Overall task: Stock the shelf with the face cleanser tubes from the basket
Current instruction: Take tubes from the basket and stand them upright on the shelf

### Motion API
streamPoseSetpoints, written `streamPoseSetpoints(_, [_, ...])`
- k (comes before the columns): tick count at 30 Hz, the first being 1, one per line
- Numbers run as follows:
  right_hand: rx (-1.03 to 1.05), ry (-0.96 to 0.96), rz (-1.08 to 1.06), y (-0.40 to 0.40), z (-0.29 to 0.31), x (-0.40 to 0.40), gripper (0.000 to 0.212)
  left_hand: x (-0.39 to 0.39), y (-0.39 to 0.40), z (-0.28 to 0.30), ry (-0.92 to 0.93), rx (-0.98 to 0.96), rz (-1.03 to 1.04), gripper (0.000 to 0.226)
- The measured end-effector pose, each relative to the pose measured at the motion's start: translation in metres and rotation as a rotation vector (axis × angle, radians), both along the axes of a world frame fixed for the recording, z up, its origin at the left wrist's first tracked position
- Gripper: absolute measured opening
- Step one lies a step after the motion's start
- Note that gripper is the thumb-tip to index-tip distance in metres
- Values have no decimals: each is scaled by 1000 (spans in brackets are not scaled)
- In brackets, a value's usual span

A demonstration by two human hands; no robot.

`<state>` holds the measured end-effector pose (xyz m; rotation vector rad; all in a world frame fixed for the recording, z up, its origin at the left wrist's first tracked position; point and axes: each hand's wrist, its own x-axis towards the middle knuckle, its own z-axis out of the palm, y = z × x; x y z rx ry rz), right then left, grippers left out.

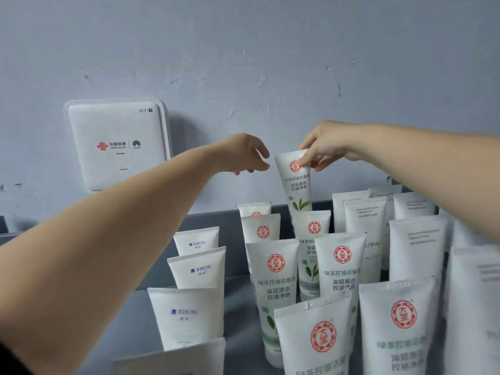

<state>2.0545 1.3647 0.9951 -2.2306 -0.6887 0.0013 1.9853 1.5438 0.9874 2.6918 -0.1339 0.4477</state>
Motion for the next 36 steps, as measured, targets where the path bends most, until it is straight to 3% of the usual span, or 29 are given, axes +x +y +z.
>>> streamPoseSetpoints(7, [-219, 28, 22, -1, -16, 11, 8, 31, -28, -11, 97, 229, -65, 17])
streamPoseSetpoints(16, [-456, 26, 15, 5, -36, 17, 23, 53, -39, -27, 218, 411, -70, 14])
streamPoseSetpoints(21, [-526, -17, 17, 6, -41, 18, 23, 60, -39, -35, 303, 430, -73, 12])
streamPoseSetpoints(29, [-621, -149, -15, 12, -44, 18, 20, 56, -35, -41, 297, 299, -71, 19])
streamPoseSetpoints(33, [-751, -317, 6, 10, -41, 5, 25, 49, -37, -42, 285, 303, -47, 7])
streamPoseSetpoints(36, [-767, -431, -9, 7, -28, -4, 24, 36, -41, -27, 184, 264, 32, 18])
